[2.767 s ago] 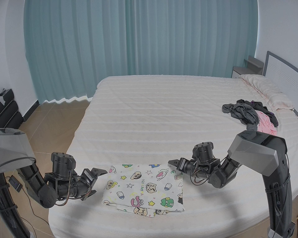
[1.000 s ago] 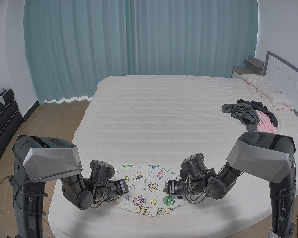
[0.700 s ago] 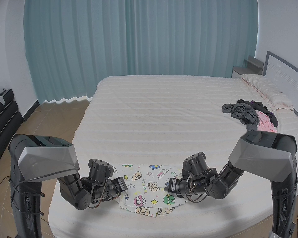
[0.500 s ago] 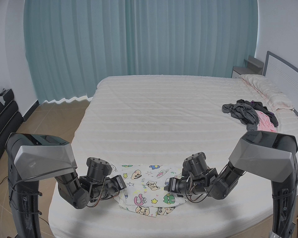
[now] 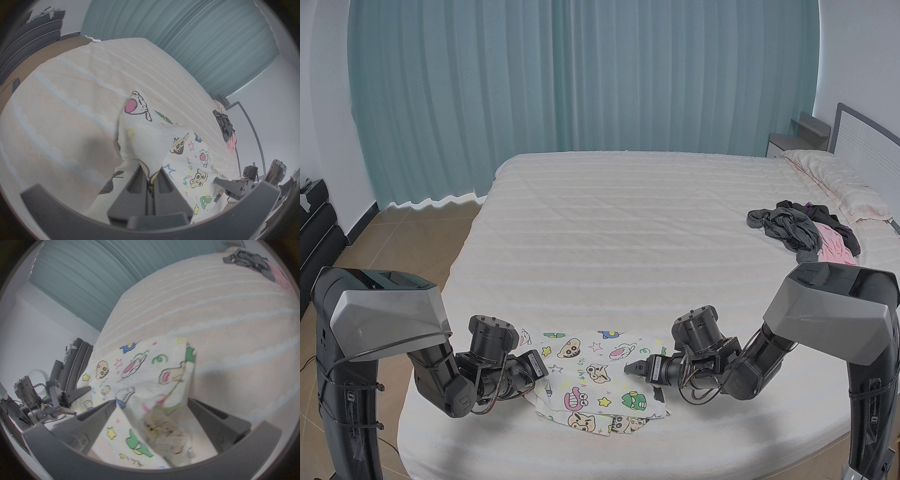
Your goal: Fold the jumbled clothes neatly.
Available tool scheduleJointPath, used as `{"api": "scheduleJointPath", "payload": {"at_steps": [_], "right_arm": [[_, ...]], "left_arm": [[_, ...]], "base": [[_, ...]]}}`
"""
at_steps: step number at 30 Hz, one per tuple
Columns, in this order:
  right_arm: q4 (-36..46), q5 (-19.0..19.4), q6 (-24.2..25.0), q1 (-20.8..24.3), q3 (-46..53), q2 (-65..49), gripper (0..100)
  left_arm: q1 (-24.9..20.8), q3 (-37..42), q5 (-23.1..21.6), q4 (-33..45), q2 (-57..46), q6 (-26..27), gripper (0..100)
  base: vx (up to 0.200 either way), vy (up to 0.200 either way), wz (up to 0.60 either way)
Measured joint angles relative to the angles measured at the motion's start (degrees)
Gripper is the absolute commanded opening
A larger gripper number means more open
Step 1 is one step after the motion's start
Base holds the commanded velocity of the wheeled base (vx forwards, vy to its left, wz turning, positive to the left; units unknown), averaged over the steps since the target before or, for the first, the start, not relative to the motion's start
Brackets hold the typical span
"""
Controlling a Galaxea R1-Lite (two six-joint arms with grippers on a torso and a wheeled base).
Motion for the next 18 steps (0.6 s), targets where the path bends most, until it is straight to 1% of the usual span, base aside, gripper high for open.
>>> {"api": "scheduleJointPath", "payload": {"at_steps": [5, 10, 12, 13, 14, 17, 18], "right_arm": [[1.2, 1.2, -0.3, -0.2, -1.5, 0.9, 100], [5.8, 2.6, -0.5, 0.2, -4.4, 1.8, 100], [6.4, 2.1, -0.5, 0.6, -5.5, 2.2, 100], [6.7, 1.0, -0.6, 1.0, -6.4, 2.6, 100], [6.8, -0.6, -0.8, 1.4, -7.1, 3.1, 0], [7.2, -5.7, -1.1, 2.3, -8.8, 4.4, 0], [7.2, -6.5, -1.1, 2.4, -9.2, 4.7, 0]], "left_arm": [[0.1, -0.1, 0.0, -0.1, 0.3, 0.0, 0], [0.2, -0.1, 0.0, -0.1, 0.4, 0.0, 0], [0.2, -0.1, -0.1, -0.1, 0.4, 0.0, 0], [0.2, -0.1, -0.1, -0.1, 0.4, 0.0, 0], [0.2, -0.1, -0.2, -0.1, 0.4, 0.0, 0], [0.2, 0.0, -0.3, -0.1, 0.4, 0.0, 0], [0.1, 0.1, -0.3, -0.1, 0.4, 0.0, 0]], "base": [[0.000, 0.000, 0.00], [0.000, 0.000, 0.00], [0.000, 0.000, 0.00], [0.000, 0.000, 0.00], [0.000, 0.000, 0.00], [0.000, 0.000, 0.00], [0.000, 0.000, 0.00]]}}
